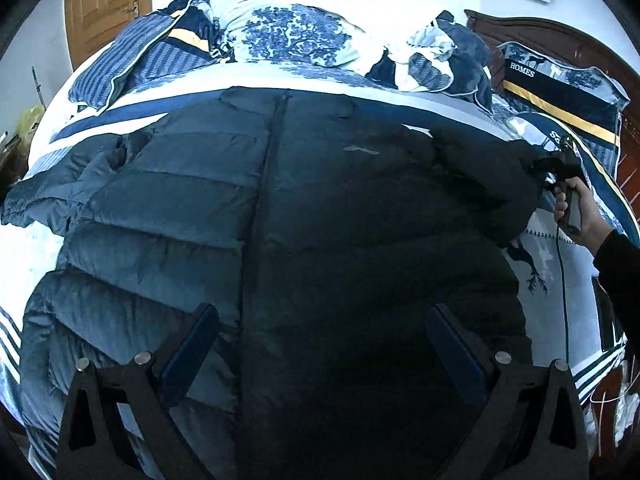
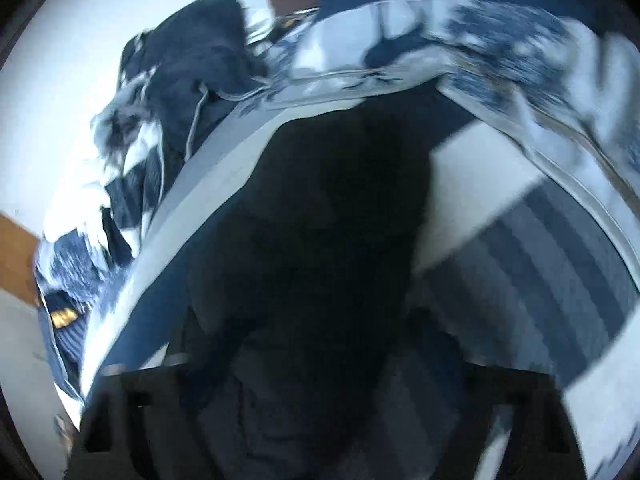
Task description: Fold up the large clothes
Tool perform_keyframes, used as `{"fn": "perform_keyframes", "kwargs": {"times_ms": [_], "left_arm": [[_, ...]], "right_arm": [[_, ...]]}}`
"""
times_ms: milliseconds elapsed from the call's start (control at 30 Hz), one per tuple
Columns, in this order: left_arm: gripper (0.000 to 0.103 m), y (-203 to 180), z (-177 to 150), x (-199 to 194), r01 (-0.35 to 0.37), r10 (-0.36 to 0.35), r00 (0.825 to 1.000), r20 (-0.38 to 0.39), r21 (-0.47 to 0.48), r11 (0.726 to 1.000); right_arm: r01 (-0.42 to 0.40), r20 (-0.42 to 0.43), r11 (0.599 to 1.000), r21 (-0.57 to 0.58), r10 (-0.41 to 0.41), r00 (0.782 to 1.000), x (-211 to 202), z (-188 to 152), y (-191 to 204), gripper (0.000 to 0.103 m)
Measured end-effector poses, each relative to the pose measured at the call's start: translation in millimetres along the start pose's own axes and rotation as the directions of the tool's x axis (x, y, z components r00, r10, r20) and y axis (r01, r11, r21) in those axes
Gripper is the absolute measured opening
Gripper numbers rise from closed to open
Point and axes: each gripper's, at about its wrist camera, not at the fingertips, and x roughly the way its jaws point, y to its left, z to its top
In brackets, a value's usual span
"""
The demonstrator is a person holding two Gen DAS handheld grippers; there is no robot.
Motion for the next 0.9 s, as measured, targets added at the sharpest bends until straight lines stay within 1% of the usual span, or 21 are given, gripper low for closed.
{"fn": "perform_keyframes", "kwargs": {"times_ms": [33,67,100,133,167,233,267,333,400,433,467,533,567,633,700,767,800,833,867,900], "left_arm": [[0.103,2,0,0,-0.013,0.013,1.000,0.002,0.001,1.000],[0.103,4,1,-4,-0.036,0.036,0.999,0.004,0.002,0.999],[0.103,6,2,-7,-0.051,0.051,0.999,0.006,0.000,0.999],[0.103,9,2,-12,-0.072,0.072,0.997,0.007,-0.002,0.997],[0.103,13,2,-18,-0.104,0.104,0.995,0.006,-0.008,0.995],[0.103,25,1,-27,-0.159,0.159,0.987,-0.006,-0.027,0.987],[0.103,29,1,-31,-0.171,0.170,0.985,-0.008,-0.036,0.985],[0.103,41,-2,-44,-0.197,0.197,0.980,-0.005,-0.071,0.978],[0.103,49,-4,-55,-0.209,0.210,0.978,-0.008,-0.094,0.973],[0.103,53,-5,-61,-0.216,0.217,0.976,-0.005,-0.100,0.971],[0.103,57,-6,-69,-0.227,0.229,0.973,0.004,-0.102,0.969],[0.103,64,-8,-80,-0.246,0.249,0.968,0.018,-0.095,0.965],[0.103,70,-10,-87,-0.252,0.255,0.967,0.021,-0.098,0.963],[0.103,84,-15,-98,-0.241,0.245,0.969,0.022,-0.122,0.963],[0.103,99,-21,-107,-0.234,0.240,0.971,0.026,-0.143,0.962],[0.103,112,-28,-111,-0.229,0.237,0.971,0.026,-0.161,0.960],[0.103,118,-31,-111,-0.223,0.231,0.973,0.024,-0.170,0.960],[0.103,127,-34,-110,-0.218,0.225,0.974,0.016,-0.183,0.959],[0.103,131,-35,-110,-0.222,0.227,0.974,0.007,-0.189,0.957],[0.103,134,-36,-108,-0.226,0.230,0.973,-0.001,-0.195,0.954]], "right_arm": [[-0.001,-0.007,0.999,-0.036,0.001,1.000,-2,-3,10,0.017],[-0.016,-0.004,0.999,-0.046,0.016,1.000,-9,-5,19,0.009],[-0.010,0.023,0.998,-0.064,0.012,1.000,-21,-8,29,0.008],[-0.006,0.078,0.993,-0.114,0.015,0.997,-45,-13,48,0.007],[-0.013,0.107,0.989,-0.149,0.029,0.994,-64,-19,62,0.007],[-0.084,0.174,0.967,-0.242,0.128,0.977,-124,-40,106,0.007],[-0.116,0.191,0.952,-0.283,0.175,0.966,-150,-50,125,0.007],[-0.187,0.204,0.911,-0.367,0.274,0.940,-198,-79,160,0.007],[-0.242,0.221,0.860,-0.449,0.370,0.903,-246,-121,202,0.007],[-0.279,0.210,0.829,-0.485,0.420,0.883,-261,-143,222,0.007],[-0.303,0.198,0.809,-0.503,0.450,0.871,-266,-154,237,0.007],[-0.356,0.153,0.762,-0.541,0.505,0.849,-276,-195,277,0.007],[-0.376,0.126,0.742,-0.555,0.522,0.844,-273,-207,293,0.007],[-0.410,0.077,0.698,-0.587,0.552,0.830,-263,-247,329,0.007],[-0.459,0.018,0.665,-0.590,0.579,0.815,-243,-276,350,0.008],[-0.486,-0.022,0.664,-0.567,0.578,0.816,-214,-303,364,0.012],[-0.492,-0.042,0.665,-0.561,0.572,0.819,-203,-317,369,0.018],[-0.497,-0.066,0.670,-0.550,0.559,0.827,-187,-327,376,0.028],[-0.499,-0.102,0.676,-0.542,0.537,0.838,-165,-338,384,0.036],[-0.497,-0.135,0.678,-0.542,0.513,0.848,-151,-350,389,0.062]]}}
